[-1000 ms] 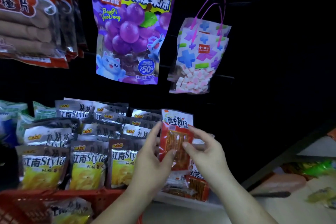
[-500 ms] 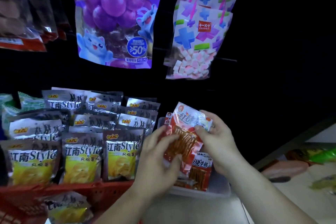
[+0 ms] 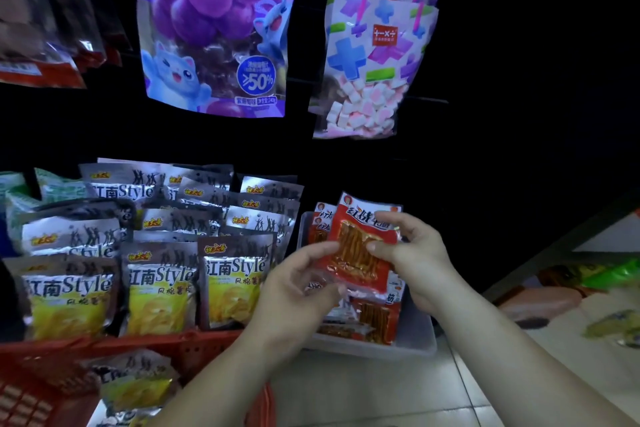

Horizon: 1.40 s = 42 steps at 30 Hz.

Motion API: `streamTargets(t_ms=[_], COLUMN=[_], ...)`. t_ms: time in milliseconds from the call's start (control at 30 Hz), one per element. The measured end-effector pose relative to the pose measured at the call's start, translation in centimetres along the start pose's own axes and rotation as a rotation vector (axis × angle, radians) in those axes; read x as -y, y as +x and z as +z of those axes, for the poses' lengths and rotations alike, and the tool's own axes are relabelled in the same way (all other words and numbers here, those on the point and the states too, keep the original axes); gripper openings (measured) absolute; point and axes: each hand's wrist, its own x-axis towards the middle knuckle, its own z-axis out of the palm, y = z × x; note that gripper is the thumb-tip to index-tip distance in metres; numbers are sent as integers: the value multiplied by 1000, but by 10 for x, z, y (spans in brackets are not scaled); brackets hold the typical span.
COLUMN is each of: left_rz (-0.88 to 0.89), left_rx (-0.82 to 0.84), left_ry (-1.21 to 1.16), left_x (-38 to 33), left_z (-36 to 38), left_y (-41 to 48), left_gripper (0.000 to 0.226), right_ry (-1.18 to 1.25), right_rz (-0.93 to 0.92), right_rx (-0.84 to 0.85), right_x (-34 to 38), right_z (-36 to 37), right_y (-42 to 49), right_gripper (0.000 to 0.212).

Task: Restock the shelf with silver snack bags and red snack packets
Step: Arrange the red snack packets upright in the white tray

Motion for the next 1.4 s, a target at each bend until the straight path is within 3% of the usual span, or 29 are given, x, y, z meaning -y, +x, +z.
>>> streamTargets(t_ms=[233, 367, 467, 567, 600, 667, 700, 867, 1000, 1100, 1200, 1267, 1333, 1400], left_rz=[125, 99, 102, 87, 86, 100, 103, -32, -93, -120, -161, -167, -158, -157], left_rx=[70, -68, -115, -82, -67, -23, -4, -64, -128, -123, -56, -23, -1, 15], left_ry=[284, 267, 340, 421, 460, 551, 601, 677, 668, 602, 614, 659, 692, 681], left_x=[7, 16, 26, 25, 26, 31, 37, 59, 71, 75, 81, 84, 85, 87], left_z=[-6, -7, -9, -10, -11, -15, -19, -47, -60, -54, -47, -44, -40, -35], left_y=[-6, 7, 18, 28, 33, 44, 52, 93, 110, 115, 117, 122, 129, 135], left_gripper=[51, 40, 39, 39, 39, 38, 35, 22, 24, 25, 28, 26, 26, 28], right_ry=[-154, -141, -49, -136, -227, -488, -582, -721, -782, -736, -684, -666, -671, -763], right_rz=[-69, -133, -202, -170, -156, -206, -243, -343, -260, 18, 241, 157, -2, -123], right_rx=[-34, -46, -113, -34, 19, 61, 55, 79, 161, 391, 634, 526, 288, 165], right_x=[-2, 3, 12, 18, 19, 18, 16, -9, -57, -95, -107, -105, -103, -103], right_z=[5, 3, 2, -2, -3, -4, -4, 9, 31, 43, 44, 41, 35, 34], right_y=[-3, -1, -1, 7, 13, 30, 39, 99, 121, 116, 111, 121, 138, 154], right_gripper=[45, 31, 42, 62, 53, 13, 7, 22, 17, 15, 43, 38, 22, 23])
